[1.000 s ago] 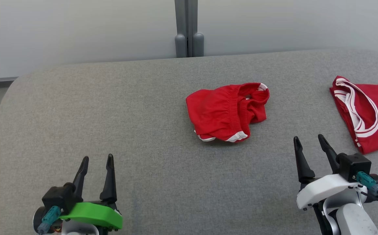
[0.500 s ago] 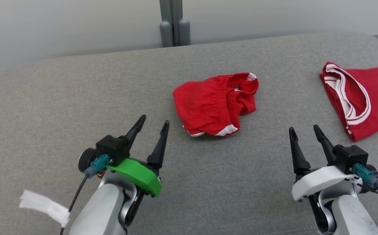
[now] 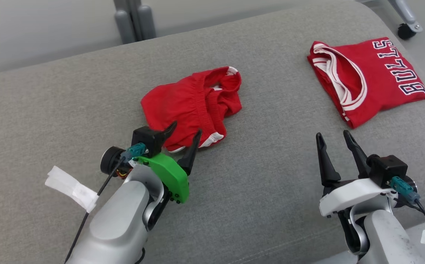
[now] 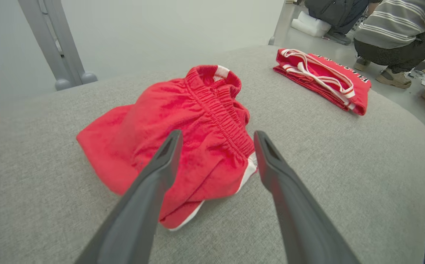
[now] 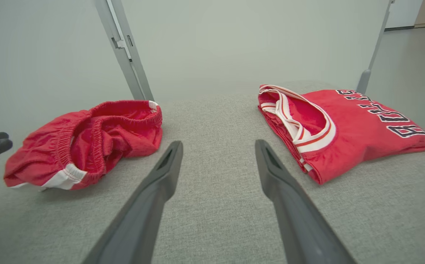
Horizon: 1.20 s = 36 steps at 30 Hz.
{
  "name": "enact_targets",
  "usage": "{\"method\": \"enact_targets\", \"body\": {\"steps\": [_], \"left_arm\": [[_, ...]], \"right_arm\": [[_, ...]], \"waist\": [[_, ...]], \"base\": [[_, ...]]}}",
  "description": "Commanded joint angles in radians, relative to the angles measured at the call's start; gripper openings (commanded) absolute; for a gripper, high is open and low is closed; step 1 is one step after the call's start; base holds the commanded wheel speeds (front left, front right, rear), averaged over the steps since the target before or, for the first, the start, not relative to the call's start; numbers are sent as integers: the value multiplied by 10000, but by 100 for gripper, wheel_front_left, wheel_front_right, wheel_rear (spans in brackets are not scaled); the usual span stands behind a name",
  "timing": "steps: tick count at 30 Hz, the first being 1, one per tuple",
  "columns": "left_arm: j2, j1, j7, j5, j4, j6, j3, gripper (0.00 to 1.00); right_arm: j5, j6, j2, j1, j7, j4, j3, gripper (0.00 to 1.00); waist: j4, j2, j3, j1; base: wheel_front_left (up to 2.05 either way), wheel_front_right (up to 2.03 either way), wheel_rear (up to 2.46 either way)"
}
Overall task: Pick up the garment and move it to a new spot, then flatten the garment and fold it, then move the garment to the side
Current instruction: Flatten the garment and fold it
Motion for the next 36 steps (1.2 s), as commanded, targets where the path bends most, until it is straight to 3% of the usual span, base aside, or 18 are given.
{"method": "enact_targets", "body": {"steps": [1, 10, 11, 12, 18, 24, 32, 36], "left_arm": [[11, -167, 166, -4, 249, 129, 10, 100], [-15, -664, 781, 79, 1434, 804, 24, 100], [-26, -696, 789, 78, 1494, 801, 3, 45], [-47, -737, 832, 50, 1570, 793, -17, 0], [-259, -1037, 643, -456, 1565, 455, 125, 0], [-484, -1643, -67, -1621, 675, 8, 181, 0], [-487, -2511, -865, -4756, -2150, -107, -674, 0], [-473, -2546, -973, -5852, -3208, -108, -300, 0]], "right_arm": [[82, -13, 33, -94, -90, 50, -34, 100], [111, -13, 99, -128, -257, 269, -176, 100], [112, -13, 104, -142, -259, 295, -176, 100], [123, -13, 107, -194, -272, 318, -146, 100], [155, -13, 128, -310, -309, 398, -5, 100], [73, -13, 132, -358, -337, 462, 8, 100], [-15, -13, 84, -280, -343, 556, 28, 100], [-67, -13, 64, -156, -344, 559, -18, 100]], "waist": [[-798, 0, 527, 0], [-1189, 0, 651, 0], [-1189, 0, 645, 0], [-1186, 0, 636, 0], [-1122, 0, 586, 0], [-942, 0, 453, 0], [-692, 0, 129, 0], [-436, 0, 7, 0]], "base": [[0, 0, 0], [0, 0, 0], [0, 0, 0], [0, 0, 0], [0, 0, 0], [0, 0, 0], [0, 0, 0], [0, 0, 0]]}}
